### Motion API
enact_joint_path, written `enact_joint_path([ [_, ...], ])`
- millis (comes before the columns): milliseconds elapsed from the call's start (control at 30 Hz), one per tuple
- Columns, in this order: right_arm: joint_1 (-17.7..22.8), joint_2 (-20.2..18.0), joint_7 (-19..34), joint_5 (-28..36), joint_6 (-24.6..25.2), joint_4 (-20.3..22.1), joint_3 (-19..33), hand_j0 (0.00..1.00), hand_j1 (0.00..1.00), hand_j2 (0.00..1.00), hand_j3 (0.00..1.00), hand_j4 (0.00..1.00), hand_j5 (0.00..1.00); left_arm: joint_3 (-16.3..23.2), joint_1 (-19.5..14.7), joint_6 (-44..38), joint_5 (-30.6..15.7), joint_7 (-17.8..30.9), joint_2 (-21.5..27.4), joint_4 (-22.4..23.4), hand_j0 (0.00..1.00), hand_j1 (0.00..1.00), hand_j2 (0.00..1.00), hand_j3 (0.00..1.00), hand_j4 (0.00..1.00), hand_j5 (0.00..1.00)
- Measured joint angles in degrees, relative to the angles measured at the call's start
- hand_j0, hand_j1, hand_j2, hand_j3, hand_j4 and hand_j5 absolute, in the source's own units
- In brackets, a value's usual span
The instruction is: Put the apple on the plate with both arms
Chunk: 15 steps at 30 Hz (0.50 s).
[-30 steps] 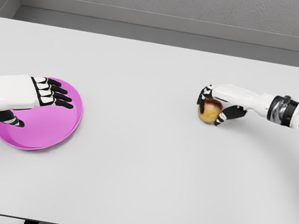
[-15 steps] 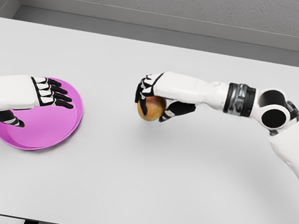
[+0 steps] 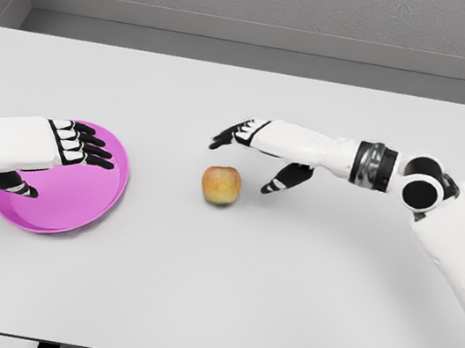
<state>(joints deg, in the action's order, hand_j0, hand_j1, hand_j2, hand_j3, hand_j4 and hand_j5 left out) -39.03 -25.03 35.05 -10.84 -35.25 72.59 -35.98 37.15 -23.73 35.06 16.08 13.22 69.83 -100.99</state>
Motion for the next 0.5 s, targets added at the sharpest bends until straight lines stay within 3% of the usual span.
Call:
enact_joint_path([
  [67, 3.78, -1.53, -0.01, 0.04, 0.03, -0.22, 7.04, 1.00, 1.00, 1.00, 1.00, 1.00, 1.00, 0.29, -3.43, 0.03, 0.14, 0.16, -0.70, 0.05, 1.00, 1.00, 1.00, 1.00, 1.00, 1.00],
  [133, 4.66, -3.66, -0.02, 0.05, 0.07, -0.56, 13.24, 1.00, 1.00, 1.00, 1.00, 1.00, 1.00, 2.97, -9.66, 0.04, 0.22, 0.32, -2.21, 0.03, 1.00, 1.00, 1.00, 1.00, 1.00, 1.00],
  [167, 4.75, -4.68, -0.02, 0.10, 0.09, -1.15, 15.63, 1.00, 1.00, 1.00, 1.00, 1.00, 1.00, 5.05, -15.19, 0.04, 0.23, 0.97, -3.88, 0.05, 1.00, 1.00, 1.00, 1.00, 1.00, 1.00],
  [300, 5.89, -8.00, -0.02, 0.12, 0.10, -3.85, 20.94, 1.00, 1.00, 1.00, 1.00, 1.00, 1.00, 12.36, -26.90, -0.08, -0.14, 10.90, -16.25, 2.59, 1.00, 1.00, 1.00, 1.00, 1.00, 1.00],
  [400, 6.33, -8.74, -0.02, 0.08, 0.10, -4.47, 21.95, 1.00, 1.00, 1.00, 1.00, 1.00, 1.00, 17.73, -28.65, 0.03, 0.02, 16.96, -25.94, 8.43, 1.00, 1.00, 1.00, 1.00, 1.00, 1.00],
  [500, 6.07, -8.97, -0.02, 0.07, 0.10, -4.55, 22.14, 1.00, 1.00, 1.00, 1.00, 1.00, 1.00, 19.82, -30.59, 0.07, 0.16, 19.29, -31.74, 12.24, 1.00, 1.00, 1.00, 1.00, 1.00, 1.00],
])
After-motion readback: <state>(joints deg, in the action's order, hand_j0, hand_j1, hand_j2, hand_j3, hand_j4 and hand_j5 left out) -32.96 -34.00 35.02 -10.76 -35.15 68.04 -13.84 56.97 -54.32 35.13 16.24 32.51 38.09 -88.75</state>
